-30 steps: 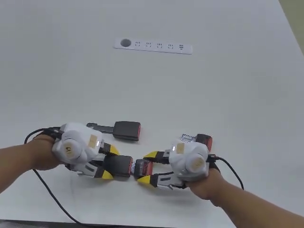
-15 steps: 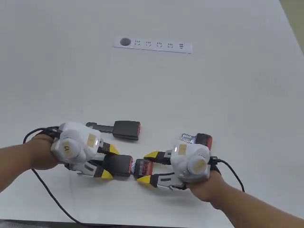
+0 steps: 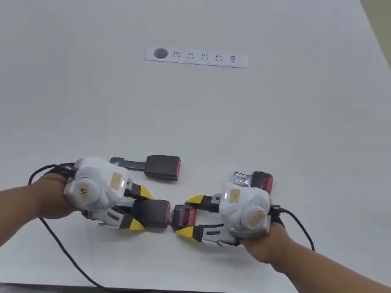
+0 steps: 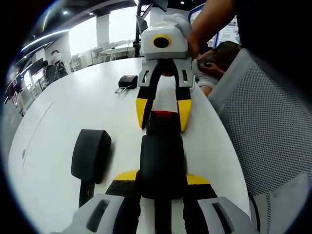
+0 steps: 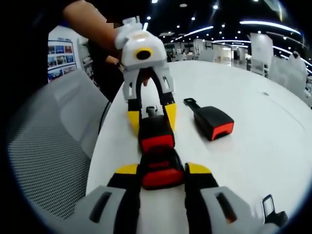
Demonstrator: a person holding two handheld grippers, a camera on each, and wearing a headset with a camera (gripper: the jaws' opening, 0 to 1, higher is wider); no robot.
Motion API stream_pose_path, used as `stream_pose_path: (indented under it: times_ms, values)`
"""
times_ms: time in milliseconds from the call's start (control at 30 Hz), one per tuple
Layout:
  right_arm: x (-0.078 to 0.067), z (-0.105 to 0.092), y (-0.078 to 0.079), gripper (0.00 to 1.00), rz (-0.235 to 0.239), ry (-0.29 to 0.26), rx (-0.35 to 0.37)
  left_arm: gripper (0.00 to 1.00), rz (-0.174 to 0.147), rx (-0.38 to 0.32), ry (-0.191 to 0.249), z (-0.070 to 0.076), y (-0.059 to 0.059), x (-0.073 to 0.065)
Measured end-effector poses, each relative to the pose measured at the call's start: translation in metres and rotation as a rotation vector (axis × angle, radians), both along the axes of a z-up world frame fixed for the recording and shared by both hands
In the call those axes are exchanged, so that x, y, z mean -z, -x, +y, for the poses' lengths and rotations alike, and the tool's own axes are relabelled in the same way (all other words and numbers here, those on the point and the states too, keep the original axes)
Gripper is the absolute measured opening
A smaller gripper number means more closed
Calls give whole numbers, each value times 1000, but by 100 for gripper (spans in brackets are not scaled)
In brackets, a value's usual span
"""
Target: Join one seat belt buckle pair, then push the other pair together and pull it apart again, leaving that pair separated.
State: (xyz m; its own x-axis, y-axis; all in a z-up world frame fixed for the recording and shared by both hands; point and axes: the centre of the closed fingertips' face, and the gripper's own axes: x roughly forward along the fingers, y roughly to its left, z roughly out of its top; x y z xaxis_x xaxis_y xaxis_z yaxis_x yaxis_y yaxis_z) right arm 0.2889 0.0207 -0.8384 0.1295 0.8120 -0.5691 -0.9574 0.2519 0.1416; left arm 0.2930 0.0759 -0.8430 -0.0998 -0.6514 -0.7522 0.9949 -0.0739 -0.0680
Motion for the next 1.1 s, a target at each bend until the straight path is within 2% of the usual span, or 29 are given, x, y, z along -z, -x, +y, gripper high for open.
stream_pose_path:
  times_ms: [200,400,500,600,667,700,733,767,800,833,867,933,967,1000,1033,1100]
  values:
    - [1,0,0,34,1,0,3,34,-2,-4,4,0,0,0]
    - [0,1,0,35,-12,14,-8,34,-10,2,-10,-1,0,0]
    - [0,2,1,35,-20,30,-22,34,-12,8,-31,-2,1,0]
    - [-1,2,0,36,0,42,-26,35,-16,20,-75,-3,1,-1]
    - [-3,2,0,37,-1,51,-30,35,-11,-7,-84,-5,1,-1]
    - [-6,2,1,40,8,49,-24,36,26,-55,-68,-8,4,-4]
    - [-9,2,0,51,15,39,-10,40,48,-59,-54,-10,6,-9]
    - [-16,4,-4,63,6,0,22,45,36,-55,-19,-14,6,-16]
    - [-21,2,-8,72,-5,-17,48,50,18,-85,-1,-15,1,-23]
    - [-24,-3,-12,80,9,-21,90,53,6,-117,5,-14,-4,-27]
    - [-25,-8,-14,82,12,-17,101,57,3,-144,34,-15,-7,-35]
    - [-33,-15,-16,77,-4,-38,112,65,-3,-187,77,-15,-13,-47]
    - [-36,-22,-18,77,-14,-36,125,67,-20,-199,83,-14,-16,-50]
    - [-38,-27,-21,77,-23,-34,136,68,-64,-200,111,-14,-21,-58]
    - [-42,-34,-25,78,-40,-32,152,70,-73,-203,121,-14,-23,-60]
    - [-45,-46,-30,77,-46,-29,176,74,-69,-239,113,-10,-28,-63]
